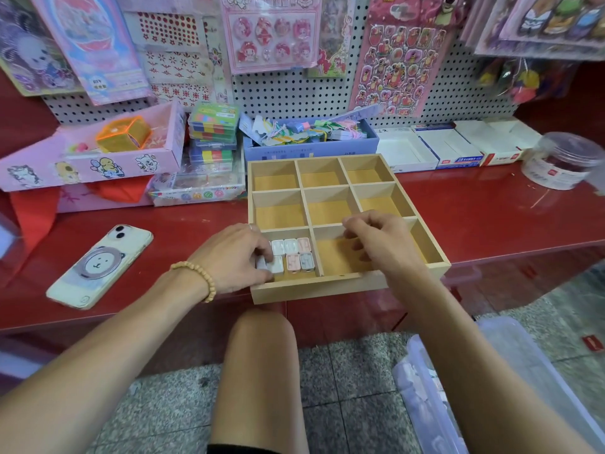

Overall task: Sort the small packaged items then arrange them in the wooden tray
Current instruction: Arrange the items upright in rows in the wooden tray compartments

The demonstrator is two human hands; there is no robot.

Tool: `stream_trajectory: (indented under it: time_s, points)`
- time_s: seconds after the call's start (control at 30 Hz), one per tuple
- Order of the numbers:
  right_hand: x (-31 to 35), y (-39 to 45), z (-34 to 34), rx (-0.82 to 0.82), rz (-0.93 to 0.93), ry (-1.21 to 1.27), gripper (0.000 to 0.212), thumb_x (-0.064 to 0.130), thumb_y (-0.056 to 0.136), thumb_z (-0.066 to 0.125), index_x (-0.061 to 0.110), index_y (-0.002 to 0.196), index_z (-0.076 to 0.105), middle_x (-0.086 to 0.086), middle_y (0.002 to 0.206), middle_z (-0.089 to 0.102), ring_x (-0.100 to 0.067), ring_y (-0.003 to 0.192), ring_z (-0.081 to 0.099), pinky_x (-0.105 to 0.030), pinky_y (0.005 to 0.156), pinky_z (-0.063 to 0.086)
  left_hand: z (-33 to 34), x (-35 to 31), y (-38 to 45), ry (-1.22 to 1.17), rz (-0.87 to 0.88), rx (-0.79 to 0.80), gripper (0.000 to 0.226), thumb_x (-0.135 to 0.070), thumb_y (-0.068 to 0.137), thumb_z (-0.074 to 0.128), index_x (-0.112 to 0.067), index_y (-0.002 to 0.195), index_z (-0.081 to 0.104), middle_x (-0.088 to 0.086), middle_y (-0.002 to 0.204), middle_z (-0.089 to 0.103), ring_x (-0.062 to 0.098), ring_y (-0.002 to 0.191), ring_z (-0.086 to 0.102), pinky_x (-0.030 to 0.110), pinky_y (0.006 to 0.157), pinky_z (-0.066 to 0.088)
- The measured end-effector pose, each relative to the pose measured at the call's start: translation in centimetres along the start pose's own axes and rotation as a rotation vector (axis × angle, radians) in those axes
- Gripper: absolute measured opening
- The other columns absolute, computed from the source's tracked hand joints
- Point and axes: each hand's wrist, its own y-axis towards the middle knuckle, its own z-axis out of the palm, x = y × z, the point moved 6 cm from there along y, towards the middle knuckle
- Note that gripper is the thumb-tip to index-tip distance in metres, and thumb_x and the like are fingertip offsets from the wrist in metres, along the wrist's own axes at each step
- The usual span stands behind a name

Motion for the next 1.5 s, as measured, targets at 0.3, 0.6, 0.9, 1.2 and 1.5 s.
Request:
stream_trajectory:
  time_s: [0.3,0.6,0.9,1.2,1.5]
  points:
    - [-0.5,0.4,-0.7,-0.024,-0.019,-0.01,0.014,0.021,0.095,0.063,0.013,0.084,0.069,0.002,0.079,0.065,-0.008,0.061,0.053,-0.025,0.058,0.046,0.1,0.5,0.8,0.112,-0.051,-0.1,0.024,-0.056,0.075,0.073,-0.036,0.087,0.068,-0.012,0.077,0.054,0.01,0.084,0.047,0.027,0.064,0.036]
    - [-0.7,0.2,-0.2,-0.019,-0.013,-0.023,0.017,0.02,0.095,0.062,0.017,0.08,0.068,-0.004,0.076,0.063,-0.011,0.06,0.053,-0.03,0.06,0.047,0.8,0.6,1.0,0.133,-0.023,-0.033,0.03,-0.054,0.074,0.074,-0.029,0.089,0.073,-0.012,0.104,0.059,0.008,0.095,0.04,0.035,0.084,0.05]
    - [-0.9,0.1,-0.1,-0.014,-0.01,-0.039,0.015,0.019,0.096,0.06,0.014,0.086,0.07,-0.004,0.079,0.064,-0.01,0.061,0.054,-0.027,0.058,0.047,1.1,0.1,1.7,0.182,-0.004,-0.063,0.026,-0.057,0.073,0.074,-0.034,0.083,0.071,-0.012,0.092,0.063,0.012,0.09,0.046,0.028,0.075,0.038]
    - [-0.4,0.0,-0.2,-0.015,-0.029,-0.021,0.014,0.017,0.096,0.061,0.014,0.085,0.07,-0.002,0.079,0.065,-0.005,0.055,0.054,-0.026,0.057,0.047,0.8,0.6,1.2,0.07,-0.013,-0.006,0.03,-0.052,0.078,0.072,-0.03,0.099,0.071,-0.014,0.09,0.063,0.01,0.091,0.056,0.03,0.078,0.049]
    - [1.4,-2.7,-4.4,-0.096,-0.077,0.004,0.014,0.01,0.094,0.06,0.009,0.086,0.071,-0.006,0.083,0.068,-0.015,0.067,0.062,-0.026,0.058,0.053,-2.9,-2.6,-2.8,-0.506,-0.045,-0.239,0.003,-0.028,0.084,0.071,-0.027,0.082,0.073,-0.016,0.073,0.068,0.0,0.07,0.061,0.012,0.065,0.044]
